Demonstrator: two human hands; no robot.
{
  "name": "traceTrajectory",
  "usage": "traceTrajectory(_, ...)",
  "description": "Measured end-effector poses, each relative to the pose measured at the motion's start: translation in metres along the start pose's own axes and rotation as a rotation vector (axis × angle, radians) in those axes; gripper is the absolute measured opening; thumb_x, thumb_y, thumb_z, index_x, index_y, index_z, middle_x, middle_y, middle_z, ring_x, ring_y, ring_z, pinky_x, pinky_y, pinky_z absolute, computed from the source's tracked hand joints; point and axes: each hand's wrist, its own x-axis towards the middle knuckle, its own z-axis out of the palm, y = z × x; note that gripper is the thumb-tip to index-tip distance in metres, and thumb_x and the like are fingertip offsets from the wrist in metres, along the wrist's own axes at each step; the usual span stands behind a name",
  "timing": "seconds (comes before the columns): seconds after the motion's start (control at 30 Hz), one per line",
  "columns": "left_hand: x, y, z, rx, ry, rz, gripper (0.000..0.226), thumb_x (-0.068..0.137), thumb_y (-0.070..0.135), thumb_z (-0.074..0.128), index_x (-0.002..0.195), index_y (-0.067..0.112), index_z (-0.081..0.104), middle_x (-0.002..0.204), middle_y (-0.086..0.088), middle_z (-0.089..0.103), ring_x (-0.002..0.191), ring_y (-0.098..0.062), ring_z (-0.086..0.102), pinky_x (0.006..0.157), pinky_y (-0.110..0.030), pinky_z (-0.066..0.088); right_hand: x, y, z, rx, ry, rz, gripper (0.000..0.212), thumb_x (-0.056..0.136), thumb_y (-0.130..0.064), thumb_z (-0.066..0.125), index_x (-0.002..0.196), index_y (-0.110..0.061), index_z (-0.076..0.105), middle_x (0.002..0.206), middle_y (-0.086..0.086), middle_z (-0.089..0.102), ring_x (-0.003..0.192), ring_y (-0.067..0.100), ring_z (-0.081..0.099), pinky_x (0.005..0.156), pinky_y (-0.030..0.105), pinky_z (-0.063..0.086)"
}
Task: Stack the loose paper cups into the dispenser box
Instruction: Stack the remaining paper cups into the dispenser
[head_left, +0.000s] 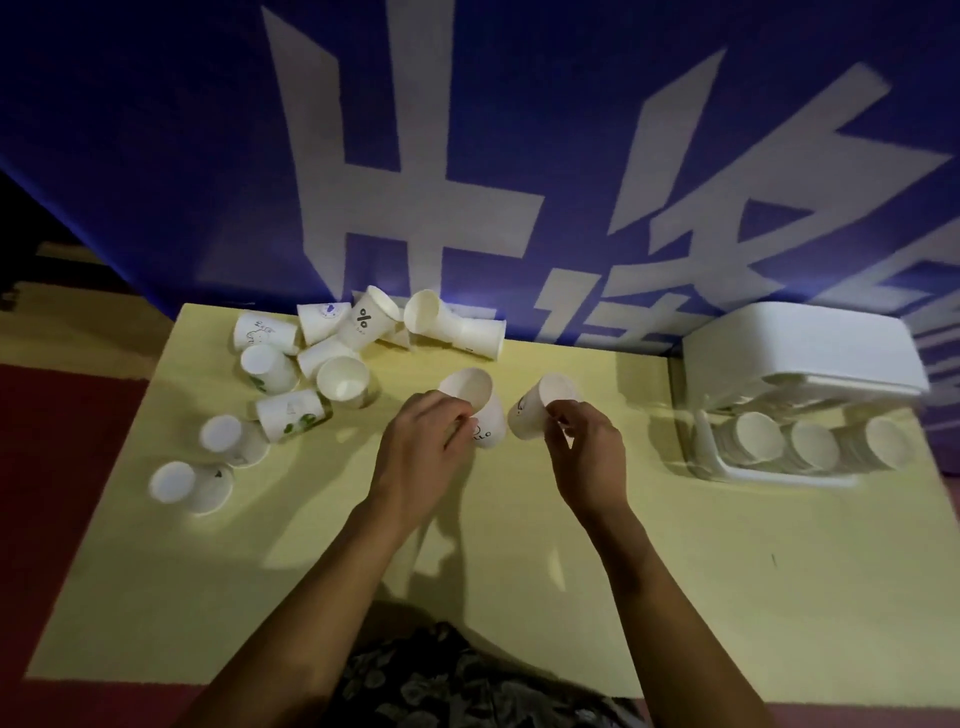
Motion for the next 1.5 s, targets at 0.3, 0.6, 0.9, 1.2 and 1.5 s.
traceTrajectory(0.3,-0.002,0.115,0.089,0.080,-0.027,0.139,0.014,0.085,0.013,0.066,0.097,0.016,0.072,0.094,0.005,0.070,0.088,-0.016,0.059,0.070,-0.031,0.052,-0.026,0.102,-0.100,-0.059,0.117,0.035,0.010,0.091,-0.013,0.063,0.098,-0.015,0.069,0.092,0.006,0.071,0.086,0.026,0.060,0.066,0.033,0.051)
traceTrajectory(0.6,0.003,0.230,0.202,0.011,-0.087,0.188,0.009,0.085,0.011,0.067,0.093,0.012,0.072,0.093,0.000,0.070,0.087,-0.017,0.060,0.071,-0.030,0.052,-0.030,0.227,-0.184,-0.088,0.213,0.151,0.018,0.091,-0.009,0.061,0.106,-0.014,0.069,0.094,0.008,0.070,0.093,0.031,0.059,0.065,0.028,0.039)
traceTrajectory(0.9,0.029,0.279,0.285,0.116,-0.193,0.207,0.016,0.092,0.017,0.055,0.087,0.011,0.069,0.091,-0.001,0.065,0.088,-0.018,0.054,0.070,-0.034,0.051,-0.005,0.296,-0.227,-0.188,0.172,0.161,0.016,0.091,-0.003,0.056,0.099,-0.009,0.069,0.089,0.013,0.068,0.091,0.033,0.057,0.060,0.032,0.044)
traceTrajectory(1.2,0.055,0.270,0.331,0.264,-0.441,0.076,0.018,0.087,0.009,0.051,0.079,0.006,0.066,0.084,-0.013,0.061,0.081,-0.031,0.055,0.066,-0.034,0.045,0.023,0.337,-0.207,-0.239,-0.049,0.134,0.021,0.086,0.000,0.054,0.091,-0.011,0.071,0.080,0.013,0.067,0.082,0.033,0.058,0.054,0.029,0.038)
traceTrajectory(1.5,0.059,0.257,0.359,0.347,-0.476,0.075,0.016,0.093,0.018,0.054,0.093,0.017,0.070,0.099,-0.002,0.065,0.097,-0.023,0.058,0.070,-0.030,0.048,0.033,0.347,-0.195,-0.293,-0.162,0.081,0.022,0.084,-0.003,0.059,0.095,-0.013,0.074,0.086,0.007,0.073,0.086,0.031,0.062,0.066,0.034,0.050)
